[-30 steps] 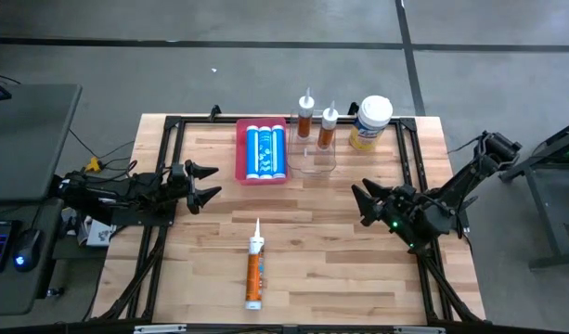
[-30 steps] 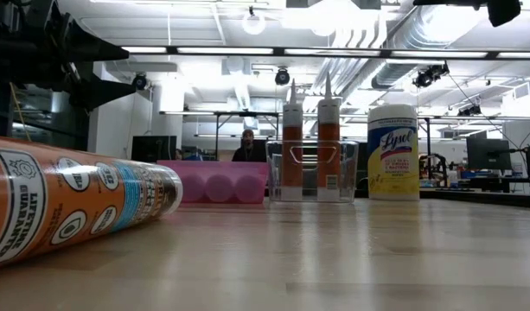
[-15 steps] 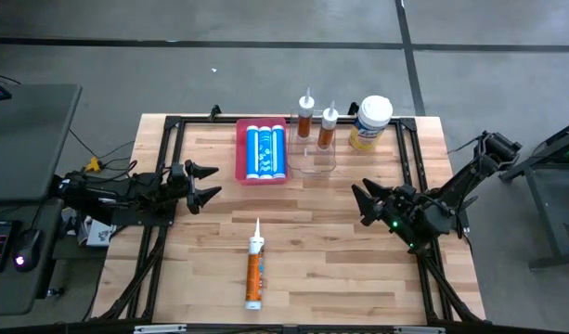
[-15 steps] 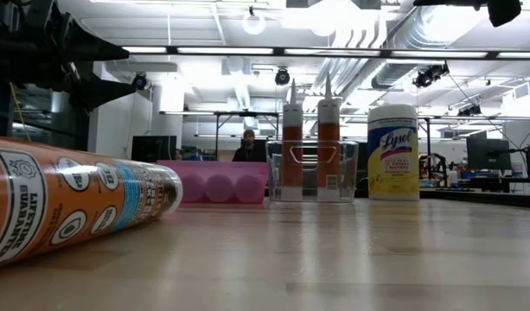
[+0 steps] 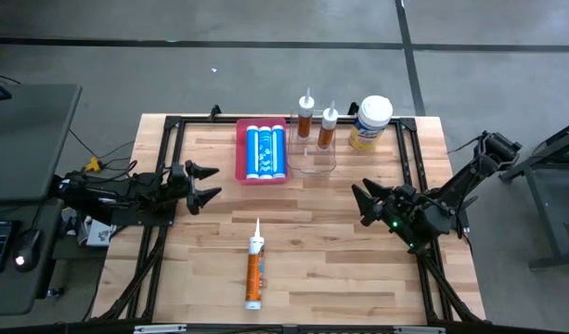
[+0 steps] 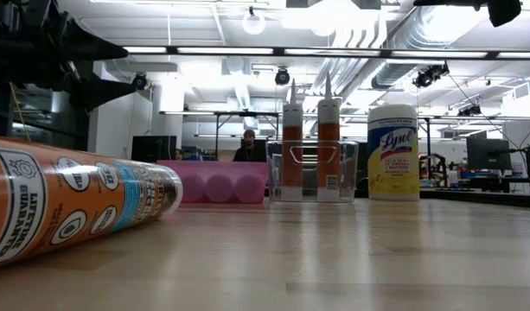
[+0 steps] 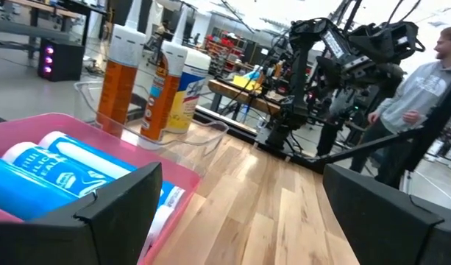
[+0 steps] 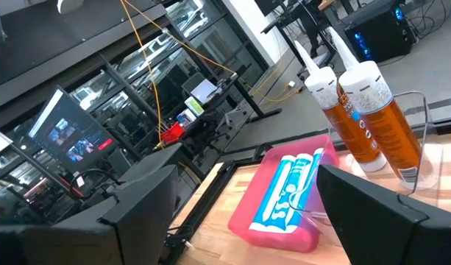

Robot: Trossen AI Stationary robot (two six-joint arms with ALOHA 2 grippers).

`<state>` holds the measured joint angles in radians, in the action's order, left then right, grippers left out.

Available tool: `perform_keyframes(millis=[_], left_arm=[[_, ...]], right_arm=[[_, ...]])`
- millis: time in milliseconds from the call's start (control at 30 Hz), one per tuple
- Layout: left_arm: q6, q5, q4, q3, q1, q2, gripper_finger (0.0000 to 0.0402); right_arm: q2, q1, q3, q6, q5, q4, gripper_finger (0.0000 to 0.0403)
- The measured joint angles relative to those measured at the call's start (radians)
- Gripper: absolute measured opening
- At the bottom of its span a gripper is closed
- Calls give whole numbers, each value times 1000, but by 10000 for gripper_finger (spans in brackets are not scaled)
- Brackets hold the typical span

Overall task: Pick & place silicon tubes, Sealant and Lysol wipes
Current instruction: Put the orange sealant into the transparent bin

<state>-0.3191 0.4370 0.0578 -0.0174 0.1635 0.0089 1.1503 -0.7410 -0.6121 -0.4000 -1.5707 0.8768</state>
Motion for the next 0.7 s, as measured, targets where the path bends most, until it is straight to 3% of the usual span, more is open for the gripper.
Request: perform_keyframes(millis=[167, 300, 433, 700], left_arm=[[-4, -54, -1, 0, 0, 0, 370], [-20, -188, -4, 0, 0, 0, 370], [-102, -289, 3, 0, 0, 0, 370], [-281, -385, -4, 0, 0, 0, 370]], right_arm=[[0, 0, 0, 0, 0, 0, 320], [0, 0, 0, -1, 0, 0, 320], [0, 0, 0, -2, 0, 0, 320], [0, 0, 0, -3, 0, 2, 320]])
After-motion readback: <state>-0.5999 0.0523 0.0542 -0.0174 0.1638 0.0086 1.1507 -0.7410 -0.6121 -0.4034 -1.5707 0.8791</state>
